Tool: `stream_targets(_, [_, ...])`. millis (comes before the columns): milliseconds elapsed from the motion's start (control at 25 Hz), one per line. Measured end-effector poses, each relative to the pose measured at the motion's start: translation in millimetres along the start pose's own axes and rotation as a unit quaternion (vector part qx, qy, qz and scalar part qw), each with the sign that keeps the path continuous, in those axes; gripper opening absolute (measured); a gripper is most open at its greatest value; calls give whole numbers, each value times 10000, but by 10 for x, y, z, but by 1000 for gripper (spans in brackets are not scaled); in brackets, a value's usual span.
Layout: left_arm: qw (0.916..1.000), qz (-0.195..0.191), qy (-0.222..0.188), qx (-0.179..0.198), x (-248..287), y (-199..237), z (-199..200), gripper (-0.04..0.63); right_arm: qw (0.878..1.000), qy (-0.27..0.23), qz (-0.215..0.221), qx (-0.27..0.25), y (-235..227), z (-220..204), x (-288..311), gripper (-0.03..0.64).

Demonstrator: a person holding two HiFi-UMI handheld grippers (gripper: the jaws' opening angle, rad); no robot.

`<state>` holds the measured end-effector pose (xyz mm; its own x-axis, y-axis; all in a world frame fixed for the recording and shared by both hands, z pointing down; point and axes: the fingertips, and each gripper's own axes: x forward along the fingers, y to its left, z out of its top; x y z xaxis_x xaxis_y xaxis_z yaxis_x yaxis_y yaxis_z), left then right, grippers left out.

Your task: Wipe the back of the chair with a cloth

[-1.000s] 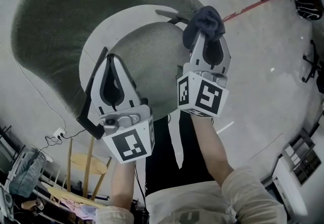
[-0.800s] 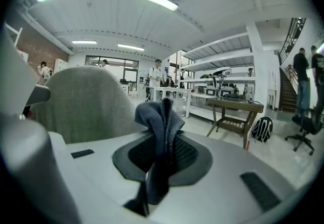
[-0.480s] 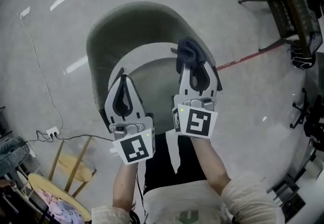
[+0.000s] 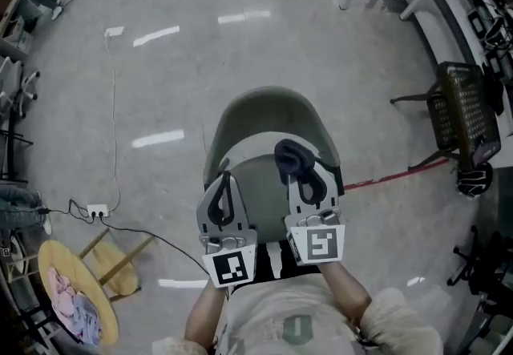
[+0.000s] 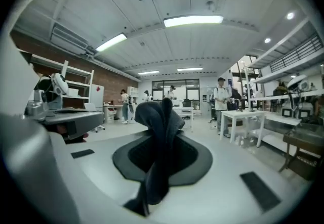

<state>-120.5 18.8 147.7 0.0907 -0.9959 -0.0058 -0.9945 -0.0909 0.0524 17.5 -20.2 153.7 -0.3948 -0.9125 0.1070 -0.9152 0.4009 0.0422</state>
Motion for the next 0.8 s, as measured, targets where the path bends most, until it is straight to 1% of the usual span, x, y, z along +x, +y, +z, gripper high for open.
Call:
stream_targets(80, [9998, 169, 35, -24, -237, 20, 115, 15, 9992, 191, 351, 45, 175, 37, -179, 58])
stream_targets(160, [9995, 281, 129, -83, -426, 13, 127, 15, 9971, 414, 613, 202, 292, 55, -351, 59])
stream_targets(280, [9995, 276, 144, -6, -530, -22, 170, 15, 9948, 401, 837, 408, 380, 152, -481, 59])
stream_targets(400, [9996, 258, 131, 51, -585, -83, 246, 15, 9947, 339, 879, 406, 390, 229, -563, 60])
stream_targets(520, [9997, 210, -111, 55, -593, -178, 394, 15, 9944, 255, 914, 469, 365, 289, -608, 60])
stream_targets(720, [9999, 143, -24, 46, -601, -259, 393, 15, 9948, 8, 987, 267, 399, 412, -661, 60])
stream_targets(800, [9997, 201, 39, -117, -583, -259, 405, 15, 9942, -11, 990, 417, 383, 434, -665, 59])
